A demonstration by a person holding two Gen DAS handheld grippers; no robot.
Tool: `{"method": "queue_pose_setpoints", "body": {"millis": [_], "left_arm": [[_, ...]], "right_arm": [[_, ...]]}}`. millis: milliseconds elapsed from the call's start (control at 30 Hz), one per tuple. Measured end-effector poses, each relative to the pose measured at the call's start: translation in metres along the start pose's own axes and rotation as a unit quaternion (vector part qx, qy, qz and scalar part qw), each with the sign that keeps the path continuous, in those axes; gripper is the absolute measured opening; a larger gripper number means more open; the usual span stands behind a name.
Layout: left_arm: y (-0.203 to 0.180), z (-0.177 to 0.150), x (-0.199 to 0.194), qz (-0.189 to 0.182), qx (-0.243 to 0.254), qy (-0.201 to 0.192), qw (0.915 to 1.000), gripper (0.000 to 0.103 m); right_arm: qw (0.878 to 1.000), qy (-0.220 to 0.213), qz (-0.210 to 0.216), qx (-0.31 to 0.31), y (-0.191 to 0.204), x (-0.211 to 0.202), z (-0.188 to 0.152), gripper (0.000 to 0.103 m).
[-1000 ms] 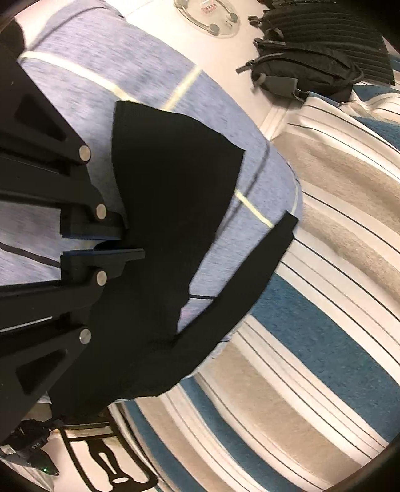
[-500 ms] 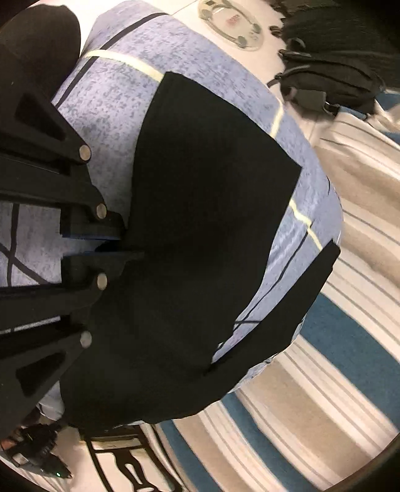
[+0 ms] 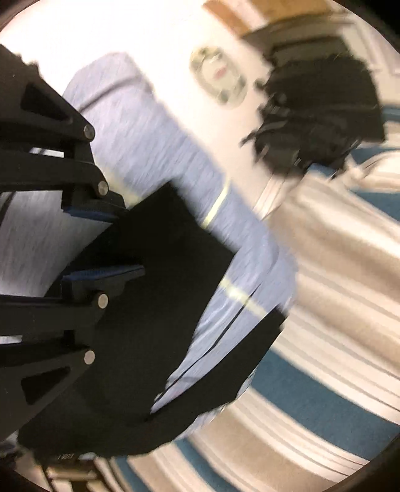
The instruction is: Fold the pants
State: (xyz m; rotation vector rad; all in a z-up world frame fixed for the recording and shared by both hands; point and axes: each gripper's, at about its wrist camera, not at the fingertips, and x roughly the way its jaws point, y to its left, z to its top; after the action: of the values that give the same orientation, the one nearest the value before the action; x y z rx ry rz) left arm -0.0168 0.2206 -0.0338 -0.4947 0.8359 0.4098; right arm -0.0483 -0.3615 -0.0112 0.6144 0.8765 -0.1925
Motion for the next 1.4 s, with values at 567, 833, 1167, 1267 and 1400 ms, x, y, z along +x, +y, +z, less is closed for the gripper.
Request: {"method": "queue_pose_setpoints", "body": {"millis": [567, 833, 1167, 1267, 1400], "left_arm": [[-0.104, -0.054, 0.02, -0.115, 0.21, 0.055, 0.9694, 0.032], [-0.102, -0.044, 0.026, -0.089, 0.237, 0.035, 0.9668, 0.032], [-0.085, -0.033, -0.009, -0.08, 0.222, 0.008, 0.9717, 0.037], [-0.09, -0.034, -0.02, -0.092, 0.229, 0.0, 0.9691, 0.041], [-0.103, -0.04, -0.024, -0.112, 0.253, -0.008, 0.961, 0.047]], "right_arm": [[0.981, 0.006, 0.012, -0.195, 0.077, 0.046, -0.005, 0.041], [0.98, 0.012, -0.005, -0.197, 0.067, 0.043, -0.001, 0.041], [0.975, -0.024, 0.017, -0.221, 0.077, 0.014, 0.003, 0.047], [0.972, -0.023, 0.031, -0.23, 0.085, 0.016, 0.001, 0.05], [0.965, -0.026, 0.046, -0.258, 0.101, 0.018, -0.006, 0.05]]}}
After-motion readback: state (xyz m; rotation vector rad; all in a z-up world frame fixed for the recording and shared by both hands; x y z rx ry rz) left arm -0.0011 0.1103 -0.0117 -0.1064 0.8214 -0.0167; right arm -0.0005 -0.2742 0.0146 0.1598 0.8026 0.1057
